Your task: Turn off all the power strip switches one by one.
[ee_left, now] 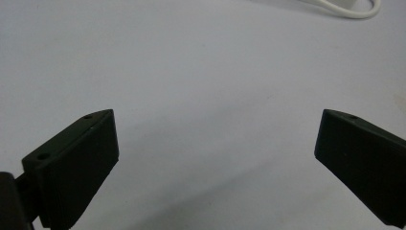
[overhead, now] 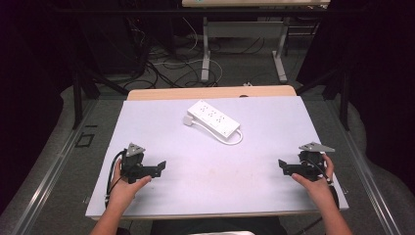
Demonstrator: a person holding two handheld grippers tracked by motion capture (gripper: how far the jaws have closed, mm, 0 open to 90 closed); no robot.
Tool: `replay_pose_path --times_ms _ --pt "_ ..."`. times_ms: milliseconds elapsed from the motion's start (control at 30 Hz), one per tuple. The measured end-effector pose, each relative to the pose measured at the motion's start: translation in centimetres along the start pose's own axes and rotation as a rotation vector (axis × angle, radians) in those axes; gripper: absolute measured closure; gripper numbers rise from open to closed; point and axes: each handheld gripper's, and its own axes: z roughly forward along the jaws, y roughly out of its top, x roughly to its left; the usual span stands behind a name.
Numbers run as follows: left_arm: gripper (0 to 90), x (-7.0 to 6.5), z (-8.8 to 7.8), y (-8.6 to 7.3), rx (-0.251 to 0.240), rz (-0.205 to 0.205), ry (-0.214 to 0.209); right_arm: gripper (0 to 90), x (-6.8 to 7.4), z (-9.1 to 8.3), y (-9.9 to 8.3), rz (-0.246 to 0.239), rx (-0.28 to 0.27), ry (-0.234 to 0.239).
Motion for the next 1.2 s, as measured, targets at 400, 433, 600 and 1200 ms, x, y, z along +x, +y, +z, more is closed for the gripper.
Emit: replay_pose_path --times_ms 400,433,600,1200 --pt "12.8 -1.7 0.6 2.9 -0.015 0.081 0.002 1.4 0.5 -0.1 -0.2 -0.006 -0.011 0.011" --pt "15.5 -2.3 0.9 3.6 -0.027 0.089 -0.005 1.5 0.6 -0.1 -0.3 -0.005 -0.007 0.012" --pt "16.4 -3.5 1.6 5.3 -0.029 0.122 -0.019 2.5 0.5 -0.3 -0.4 -0.004 -0.017 0.005" --pt "29.4 -6.0 4.5 10.3 -0.039 0.162 -0.087 5.4 0.4 -0.3 -1.0 -0.002 -0.019 0.006"
